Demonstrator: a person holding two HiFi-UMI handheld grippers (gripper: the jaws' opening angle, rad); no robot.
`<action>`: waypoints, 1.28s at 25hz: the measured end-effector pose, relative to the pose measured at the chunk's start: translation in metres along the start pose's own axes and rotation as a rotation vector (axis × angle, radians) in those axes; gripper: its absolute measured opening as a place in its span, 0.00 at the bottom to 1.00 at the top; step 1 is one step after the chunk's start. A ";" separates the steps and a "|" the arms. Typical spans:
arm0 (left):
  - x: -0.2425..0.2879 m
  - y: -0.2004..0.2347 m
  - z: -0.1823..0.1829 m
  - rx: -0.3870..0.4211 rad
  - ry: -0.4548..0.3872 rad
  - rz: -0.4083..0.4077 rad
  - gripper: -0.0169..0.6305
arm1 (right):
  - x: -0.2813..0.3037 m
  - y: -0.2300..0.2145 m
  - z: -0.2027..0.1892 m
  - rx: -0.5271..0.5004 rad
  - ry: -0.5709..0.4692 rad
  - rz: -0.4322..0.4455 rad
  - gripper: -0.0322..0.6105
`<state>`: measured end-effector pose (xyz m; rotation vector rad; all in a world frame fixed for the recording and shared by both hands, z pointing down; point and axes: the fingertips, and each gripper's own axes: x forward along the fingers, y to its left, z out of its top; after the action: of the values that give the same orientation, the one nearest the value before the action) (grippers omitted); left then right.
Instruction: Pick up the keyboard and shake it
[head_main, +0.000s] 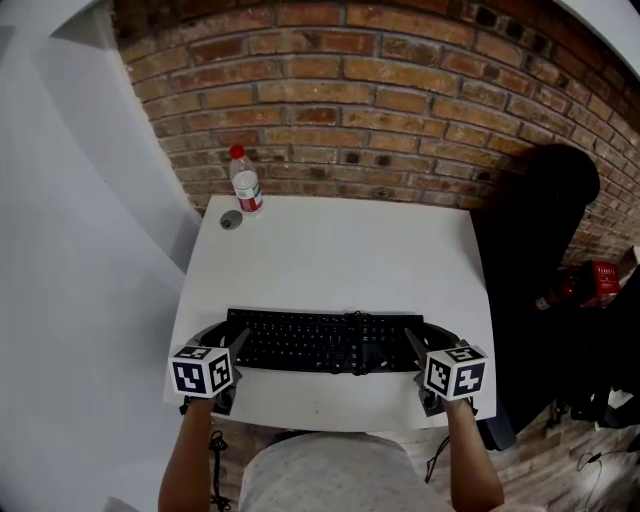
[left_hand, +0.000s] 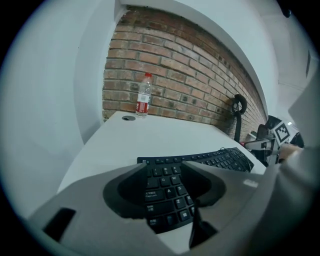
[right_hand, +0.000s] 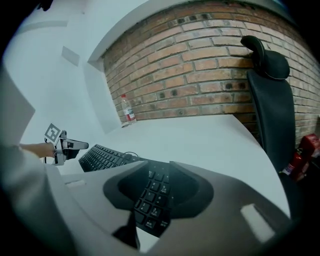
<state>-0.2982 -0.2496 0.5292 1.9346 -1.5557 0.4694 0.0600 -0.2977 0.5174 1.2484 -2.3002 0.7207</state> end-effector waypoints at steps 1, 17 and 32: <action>0.002 0.004 0.000 -0.004 0.009 -0.005 0.37 | 0.000 -0.003 -0.001 0.007 0.004 -0.010 0.27; 0.036 0.012 -0.017 -0.076 0.151 -0.131 0.68 | 0.031 -0.025 -0.018 0.174 0.121 -0.004 0.61; 0.044 0.010 -0.014 -0.101 0.241 -0.083 0.61 | 0.047 -0.021 -0.025 0.204 0.219 0.001 0.63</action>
<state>-0.2954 -0.2745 0.5686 1.7861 -1.3164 0.5558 0.0567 -0.3216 0.5696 1.1885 -2.0907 1.0588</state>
